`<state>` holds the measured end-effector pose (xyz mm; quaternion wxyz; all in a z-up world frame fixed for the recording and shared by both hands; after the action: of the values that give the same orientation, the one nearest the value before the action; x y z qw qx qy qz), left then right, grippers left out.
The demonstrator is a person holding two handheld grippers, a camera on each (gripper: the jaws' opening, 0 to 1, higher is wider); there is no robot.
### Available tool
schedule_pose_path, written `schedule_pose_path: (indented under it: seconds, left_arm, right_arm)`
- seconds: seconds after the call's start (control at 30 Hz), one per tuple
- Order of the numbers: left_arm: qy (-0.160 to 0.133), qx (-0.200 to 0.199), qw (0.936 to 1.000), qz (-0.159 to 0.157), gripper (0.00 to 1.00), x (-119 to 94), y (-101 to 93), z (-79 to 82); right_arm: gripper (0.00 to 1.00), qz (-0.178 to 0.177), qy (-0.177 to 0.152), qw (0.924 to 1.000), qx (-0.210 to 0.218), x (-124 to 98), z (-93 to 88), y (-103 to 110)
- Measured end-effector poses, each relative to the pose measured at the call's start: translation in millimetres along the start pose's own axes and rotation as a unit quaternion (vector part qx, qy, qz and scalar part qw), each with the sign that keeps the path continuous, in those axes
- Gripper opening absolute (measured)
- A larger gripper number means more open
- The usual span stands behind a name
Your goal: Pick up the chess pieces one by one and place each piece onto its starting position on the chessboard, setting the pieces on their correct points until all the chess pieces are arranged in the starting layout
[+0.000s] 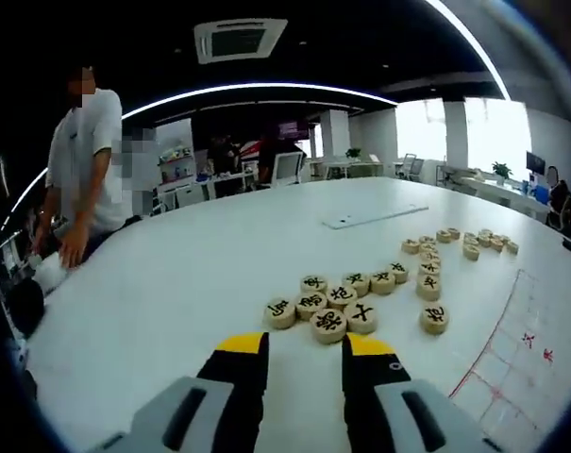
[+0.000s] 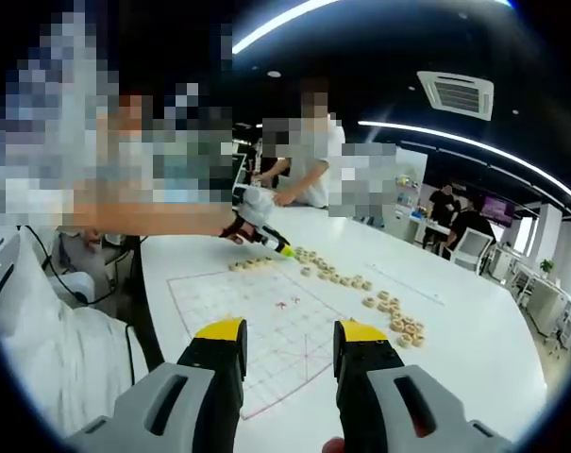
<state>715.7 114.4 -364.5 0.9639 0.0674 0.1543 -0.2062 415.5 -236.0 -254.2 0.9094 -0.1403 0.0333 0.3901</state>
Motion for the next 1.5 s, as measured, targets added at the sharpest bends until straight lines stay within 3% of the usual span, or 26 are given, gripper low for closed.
schedule_pose_path:
  seconds: [0.17, 0.27, 0.33, 0.4, 0.8, 1.1, 1.23, 1.5]
  left_arm:
    - [0.005, -0.001, 1.0, 0.003, 0.32, 9.7, -4.9, -2.3]
    - [0.0, -0.016, 0.9999, 0.005, 0.28, 13.0, -4.9, -3.0]
    - [-0.001, -0.018, 0.9998, 0.009, 0.2, 13.4, -4.6, -1.6]
    - [-0.002, -0.016, 0.9998, 0.011, 0.2, 13.4, -4.0, -0.7]
    - [-0.014, -0.002, 0.9999, 0.0, 0.2, -9.4, -2.6, 14.0]
    - [-0.028, 0.005, 0.9987, -0.043, 0.2, -53.5, -18.9, 28.4]
    - [-0.052, 0.011, 0.9966, -0.062, 0.2, -80.4, -27.2, 34.3]
    - [-0.076, 0.006, 0.994, -0.078, 0.2, -134.4, -25.8, 34.4]
  right_arm:
    - [0.38, -0.001, -0.001, 1.0, -0.001, -1.2, 0.8, -0.4]
    - [0.38, -0.002, -0.002, 1.0, -0.001, -2.0, 1.0, -0.8]
    - [0.38, -0.002, -0.001, 1.0, 0.001, -1.4, 0.1, -1.3]
    - [0.38, -0.003, 0.001, 1.0, 0.001, -0.3, -0.9, -1.6]
    - [0.38, -0.001, 0.001, 1.0, -0.001, -0.5, 0.0, 1.2]
    - [0.38, 0.002, 0.003, 1.0, 0.0, 1.3, -1.0, 2.3]
    - [0.38, 0.001, 0.001, 1.0, -0.002, 0.3, 0.4, 2.8]
    - [0.38, 0.0, 0.0, 1.0, -0.003, -0.2, 1.4, 3.4]
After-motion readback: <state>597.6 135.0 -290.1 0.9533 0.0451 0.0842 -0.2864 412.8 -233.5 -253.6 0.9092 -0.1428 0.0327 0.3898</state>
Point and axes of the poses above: the point that each gripper's makers call its tool centre point, and the gripper's own axes: x roughly forward along the fingers, y roughly to its left, z roughly out of its top, the point moved 7 cm from there along -x, roughly backward along the fingers, and after that the axes turned 7 degrees about -y, right-handed, at the moved point
